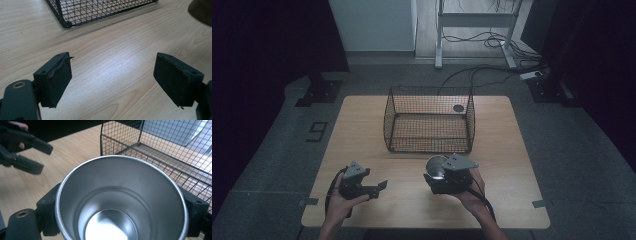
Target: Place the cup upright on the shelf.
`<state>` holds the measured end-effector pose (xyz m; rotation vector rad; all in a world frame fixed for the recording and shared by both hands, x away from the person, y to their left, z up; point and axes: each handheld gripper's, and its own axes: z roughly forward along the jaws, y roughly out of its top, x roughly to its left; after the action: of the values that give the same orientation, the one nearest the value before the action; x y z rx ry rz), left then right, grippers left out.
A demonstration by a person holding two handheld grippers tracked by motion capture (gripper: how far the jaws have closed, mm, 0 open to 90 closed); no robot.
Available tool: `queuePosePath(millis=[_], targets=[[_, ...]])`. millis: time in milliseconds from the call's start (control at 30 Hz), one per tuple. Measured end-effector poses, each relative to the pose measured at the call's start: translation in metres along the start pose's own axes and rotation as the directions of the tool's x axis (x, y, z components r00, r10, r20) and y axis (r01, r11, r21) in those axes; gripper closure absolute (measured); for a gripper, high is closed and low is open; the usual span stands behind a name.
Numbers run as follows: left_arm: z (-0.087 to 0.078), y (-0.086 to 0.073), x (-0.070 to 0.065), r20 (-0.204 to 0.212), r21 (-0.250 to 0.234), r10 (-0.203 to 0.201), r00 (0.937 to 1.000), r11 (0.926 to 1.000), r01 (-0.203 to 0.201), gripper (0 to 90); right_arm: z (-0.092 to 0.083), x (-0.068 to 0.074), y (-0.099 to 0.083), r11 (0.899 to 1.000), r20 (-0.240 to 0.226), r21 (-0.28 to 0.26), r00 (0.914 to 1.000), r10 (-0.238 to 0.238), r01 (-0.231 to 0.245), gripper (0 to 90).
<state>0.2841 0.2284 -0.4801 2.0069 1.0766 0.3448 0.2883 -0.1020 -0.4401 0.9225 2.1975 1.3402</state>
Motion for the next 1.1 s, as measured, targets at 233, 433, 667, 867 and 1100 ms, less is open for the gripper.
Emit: queuePosePath(millis=[233, 433, 667, 867, 1100], targets=[[0.000, 0.000, 0.000, 0.002, 0.004, 0.004, 1.0000, 1.0000, -0.004, 15.4, -0.004, -0.003, 0.014, 1.000, 0.005, -0.022, 1.0000, -0.001, 0.001, 13.9], [0.000, 0.000, -0.001, 0.002, 0.003, 0.004, 1.0000, 1.0000, -0.004, 15.4, -0.005, -0.008, 0.027, 0.999, 0.009, -0.035, 1.0000, -0.001, 0.002, 14.0], [0.000, 0.000, -0.001, 0.002, 0.002, 0.004, 1.0000, 1.0000, -0.004, 15.4, -0.004, -0.012, 0.041, 0.999, 0.007, -0.048, 1.0000, -0.002, 0.003, 14.0], [0.000, 0.000, -0.001, 0.003, 0.004, 0.005, 1.0000, 1.0000, -0.005, 15.4, -0.002, -0.015, 0.047, 0.999, 0.001, -0.053, 1.0000, 0.004, -0.004, 14.0], [0.000, 0.000, -0.001, 0.005, 0.008, 0.005, 1.0000, 1.0000, -0.005, 15.3, -0.001, -0.020, 0.060, 0.998, 0.011, -0.064, 0.9998, 0.017, -0.017, 14.0]])
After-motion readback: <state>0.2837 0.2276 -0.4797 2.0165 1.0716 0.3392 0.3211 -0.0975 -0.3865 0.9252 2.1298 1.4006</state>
